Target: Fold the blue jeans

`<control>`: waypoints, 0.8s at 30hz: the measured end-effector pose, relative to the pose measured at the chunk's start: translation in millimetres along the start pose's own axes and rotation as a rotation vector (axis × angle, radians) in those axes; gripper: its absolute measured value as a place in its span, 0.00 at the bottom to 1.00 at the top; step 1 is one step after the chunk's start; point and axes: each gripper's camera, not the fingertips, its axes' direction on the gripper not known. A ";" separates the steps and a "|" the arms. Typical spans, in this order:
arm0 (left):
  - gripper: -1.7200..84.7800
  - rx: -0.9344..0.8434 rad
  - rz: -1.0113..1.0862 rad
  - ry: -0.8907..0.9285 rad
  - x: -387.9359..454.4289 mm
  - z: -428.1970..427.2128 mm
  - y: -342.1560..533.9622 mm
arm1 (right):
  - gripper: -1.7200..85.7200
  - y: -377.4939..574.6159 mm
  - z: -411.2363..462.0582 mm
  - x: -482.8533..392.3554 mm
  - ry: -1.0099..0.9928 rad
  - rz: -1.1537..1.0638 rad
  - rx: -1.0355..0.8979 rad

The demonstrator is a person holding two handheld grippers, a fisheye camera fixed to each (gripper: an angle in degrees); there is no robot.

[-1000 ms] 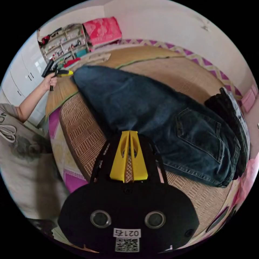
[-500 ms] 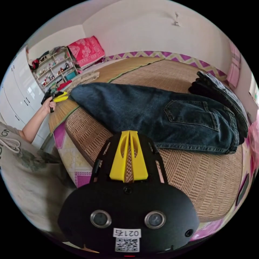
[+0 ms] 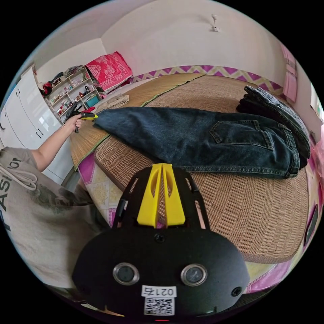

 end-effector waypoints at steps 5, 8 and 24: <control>0.07 -0.022 -0.003 0.069 4.3 -52.4 -14.9 | 0.01 9.8 -6.1 5.6 -0.038 0.041 0.035; 0.06 -0.182 -0.130 -0.081 -34.9 -10.3 -29.9 | 0.01 12.8 -0.9 8.7 -0.041 0.053 0.027; 0.14 0.008 -0.183 0.325 -55.4 -75.7 28.4 | 0.01 48.0 2.8 9.7 -0.079 0.084 0.029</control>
